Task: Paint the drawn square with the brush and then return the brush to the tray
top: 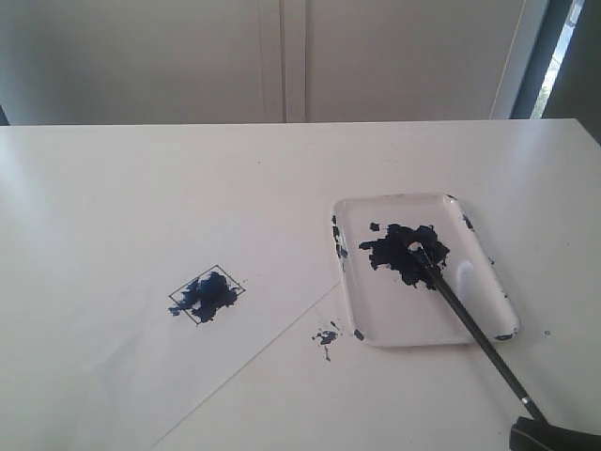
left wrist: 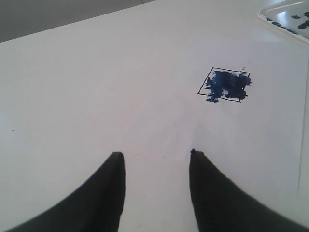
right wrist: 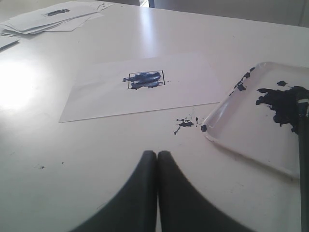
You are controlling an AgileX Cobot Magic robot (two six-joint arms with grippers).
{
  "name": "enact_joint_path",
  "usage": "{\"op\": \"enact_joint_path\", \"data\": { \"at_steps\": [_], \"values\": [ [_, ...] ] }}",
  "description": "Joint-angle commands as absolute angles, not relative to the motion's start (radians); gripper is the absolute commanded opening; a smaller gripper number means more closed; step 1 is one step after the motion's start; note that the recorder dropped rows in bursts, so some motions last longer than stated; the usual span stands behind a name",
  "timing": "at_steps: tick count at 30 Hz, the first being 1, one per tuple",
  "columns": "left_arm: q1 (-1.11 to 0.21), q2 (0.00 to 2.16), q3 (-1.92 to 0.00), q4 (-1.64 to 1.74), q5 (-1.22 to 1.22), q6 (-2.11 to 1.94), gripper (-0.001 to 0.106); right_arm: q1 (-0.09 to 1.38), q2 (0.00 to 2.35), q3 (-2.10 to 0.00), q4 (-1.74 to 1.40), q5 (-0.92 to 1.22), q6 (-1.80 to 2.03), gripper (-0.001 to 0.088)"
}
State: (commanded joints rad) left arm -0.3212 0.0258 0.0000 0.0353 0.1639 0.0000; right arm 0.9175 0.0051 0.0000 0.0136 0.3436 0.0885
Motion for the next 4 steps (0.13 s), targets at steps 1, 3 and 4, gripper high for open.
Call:
{"op": "enact_joint_path", "data": {
  "at_steps": [1, 3, 4],
  "values": [
    [-0.321, 0.026, 0.000, 0.035, 0.164, 0.000, 0.048, 0.917, 0.005, 0.000, 0.014, 0.344, 0.088, 0.0000],
    [-0.321, 0.026, 0.000, 0.035, 0.164, 0.000, 0.048, 0.917, 0.005, 0.000, 0.014, 0.344, 0.088, 0.0000],
    [-0.321, 0.026, 0.000, 0.035, 0.164, 0.000, 0.048, 0.917, 0.005, 0.000, 0.014, 0.344, 0.088, 0.0000]
  ]
}}
